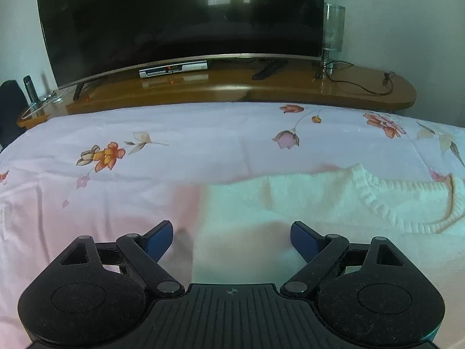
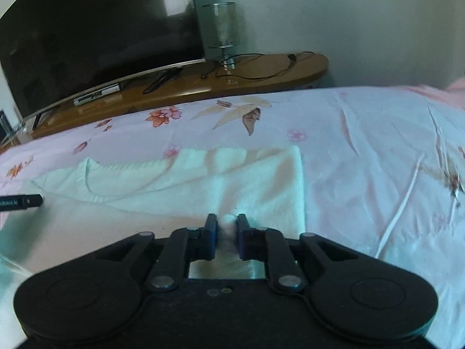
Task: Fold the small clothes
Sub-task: 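Grasp the sweater hem with the right gripper and lift it toward the collar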
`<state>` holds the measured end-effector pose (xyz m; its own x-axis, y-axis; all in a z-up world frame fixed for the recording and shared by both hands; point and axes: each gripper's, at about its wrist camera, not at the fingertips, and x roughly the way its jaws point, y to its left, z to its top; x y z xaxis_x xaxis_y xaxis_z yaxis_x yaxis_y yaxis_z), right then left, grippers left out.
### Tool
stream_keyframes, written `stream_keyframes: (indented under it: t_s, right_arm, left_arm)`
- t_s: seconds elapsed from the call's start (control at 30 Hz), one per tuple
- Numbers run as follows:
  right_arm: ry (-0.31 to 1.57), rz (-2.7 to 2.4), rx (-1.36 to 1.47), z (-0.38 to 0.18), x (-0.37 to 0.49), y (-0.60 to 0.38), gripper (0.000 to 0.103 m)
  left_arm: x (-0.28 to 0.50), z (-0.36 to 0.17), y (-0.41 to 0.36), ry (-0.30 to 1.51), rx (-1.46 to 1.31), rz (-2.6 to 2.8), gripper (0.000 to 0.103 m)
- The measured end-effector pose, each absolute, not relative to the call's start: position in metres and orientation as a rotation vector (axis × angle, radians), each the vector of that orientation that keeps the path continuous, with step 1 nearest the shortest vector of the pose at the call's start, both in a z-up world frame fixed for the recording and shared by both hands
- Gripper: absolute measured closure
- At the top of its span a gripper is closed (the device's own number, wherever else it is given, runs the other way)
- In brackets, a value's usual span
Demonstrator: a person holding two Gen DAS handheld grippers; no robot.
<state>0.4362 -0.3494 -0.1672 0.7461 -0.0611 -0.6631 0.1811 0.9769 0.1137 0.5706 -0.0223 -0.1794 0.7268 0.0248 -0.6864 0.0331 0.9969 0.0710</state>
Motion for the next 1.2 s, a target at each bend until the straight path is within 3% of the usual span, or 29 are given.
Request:
stream_keyframes:
  t_s: [0.3, 0.37, 0.43, 0.5, 0.63, 0.93, 1.1, 1.2]
  right_arm:
    - [0.709, -0.258, 0.111, -0.172, 0.425, -0.350, 0.093]
    - [0.712, -0.265, 0.100, -0.173, 0.424, -0.349, 0.090]
    - [0.678, -0.267, 0.127, -0.163, 0.418, -0.349, 0.080]
    - [0.637, -0.258, 0.095, -0.155, 0.412, -0.344, 0.080]
    - [0.729, -0.211, 0.072, -0.169, 0.417, -0.345, 0.080]
    - [0.725, -0.142, 0.135, -0.160, 0.405, -0.345, 0.072]
    - [0.779, -0.129, 0.041, -0.165, 0.392, -0.335, 0.073]
    - [0.721, -0.103, 0.112, -0.144, 0.364, -0.339, 0.071]
  left_arm:
    - [0.582, -0.192, -0.009, 0.747, 0.031, -0.025, 0.014]
    - [0.582, -0.192, -0.008, 0.749, 0.030, -0.024, 0.014]
    - [0.578, -0.187, -0.009, 0.755, 0.035, -0.001, 0.014]
    - [0.571, -0.187, -0.006, 0.735, 0.062, 0.037, 0.014]
    - [0.569, -0.182, 0.018, 0.780, -0.068, 0.123, 0.014]
    - [0.510, -0.176, 0.019, 0.876, -0.133, -0.026, 0.014]
    - [0.460, -0.175, 0.023, 0.873, -0.037, -0.022, 0.014]
    - [0.425, -0.162, 0.026, 0.875, -0.007, -0.043, 0.014]
